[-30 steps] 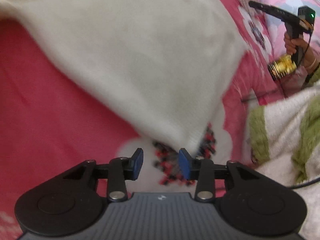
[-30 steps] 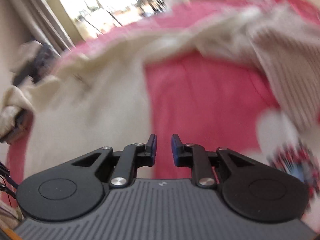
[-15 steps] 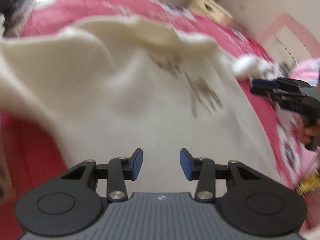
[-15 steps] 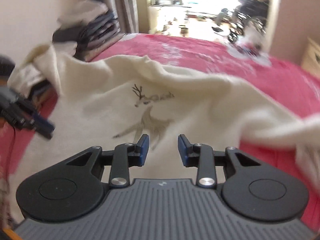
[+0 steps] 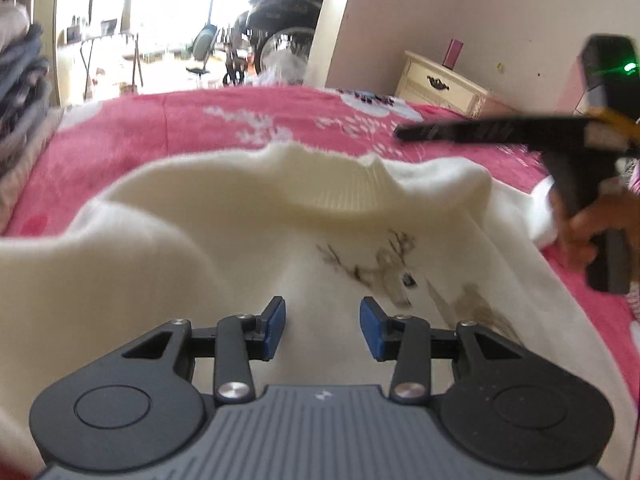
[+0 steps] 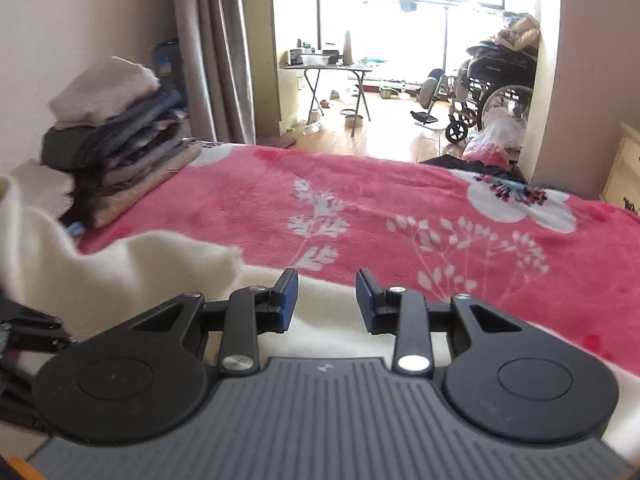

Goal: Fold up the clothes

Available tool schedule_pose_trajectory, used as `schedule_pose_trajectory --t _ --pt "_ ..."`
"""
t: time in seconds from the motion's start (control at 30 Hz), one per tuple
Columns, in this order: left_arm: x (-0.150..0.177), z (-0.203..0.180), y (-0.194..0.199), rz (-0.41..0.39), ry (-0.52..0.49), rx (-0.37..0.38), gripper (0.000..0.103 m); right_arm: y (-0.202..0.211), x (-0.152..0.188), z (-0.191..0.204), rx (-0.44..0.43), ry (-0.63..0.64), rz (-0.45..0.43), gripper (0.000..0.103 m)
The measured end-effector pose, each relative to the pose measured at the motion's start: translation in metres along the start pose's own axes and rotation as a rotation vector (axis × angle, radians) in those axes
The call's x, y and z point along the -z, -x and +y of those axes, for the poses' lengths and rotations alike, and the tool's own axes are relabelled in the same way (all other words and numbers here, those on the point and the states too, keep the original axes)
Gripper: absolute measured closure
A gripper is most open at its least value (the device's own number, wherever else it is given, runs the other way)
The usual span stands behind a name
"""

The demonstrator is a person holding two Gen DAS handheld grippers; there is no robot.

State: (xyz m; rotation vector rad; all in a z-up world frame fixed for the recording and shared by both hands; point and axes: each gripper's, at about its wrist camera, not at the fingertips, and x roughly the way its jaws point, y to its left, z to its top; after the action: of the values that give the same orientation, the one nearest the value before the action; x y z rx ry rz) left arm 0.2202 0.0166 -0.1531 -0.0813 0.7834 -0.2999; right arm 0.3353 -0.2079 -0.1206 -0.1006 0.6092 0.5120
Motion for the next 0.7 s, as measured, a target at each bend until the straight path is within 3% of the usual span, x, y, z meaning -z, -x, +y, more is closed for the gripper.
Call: schedule_pose_trajectory --t 0.1,0.17,0.23,0.33,0.43,0.57,0.7 --pt "0.001 0.003 -0.015 -0.018 0.001 -0.029 0.060 -0.027 0.023 0.015 -0.059 0.106 0.090 0.072" --pt "0.005 0.007 -0.027 -0.005 0.003 -0.046 0.060 -0.032 0.047 0.035 -0.048 0.277 0.125 0.072" --pt "0.012 0.007 -0.031 -0.025 -0.018 -0.050 0.059 -0.030 0.065 0.051 -0.016 0.430 0.099 0.072" --pt "0.018 0.002 -0.033 -0.059 -0.066 -0.063 0.055 -0.025 0.064 0.056 -0.005 0.509 0.084 0.072" --pt "0.023 -0.002 -0.033 -0.080 -0.091 -0.072 0.054 -0.017 0.046 0.050 -0.023 0.493 0.051 0.072" --pt "0.025 0.001 -0.031 -0.086 -0.080 -0.063 0.053 -0.016 0.012 0.033 -0.065 0.331 0.007 0.072" --pt "0.027 0.000 -0.031 -0.091 -0.089 -0.067 0.053 -0.042 0.003 0.032 -0.125 0.277 0.075 0.071"
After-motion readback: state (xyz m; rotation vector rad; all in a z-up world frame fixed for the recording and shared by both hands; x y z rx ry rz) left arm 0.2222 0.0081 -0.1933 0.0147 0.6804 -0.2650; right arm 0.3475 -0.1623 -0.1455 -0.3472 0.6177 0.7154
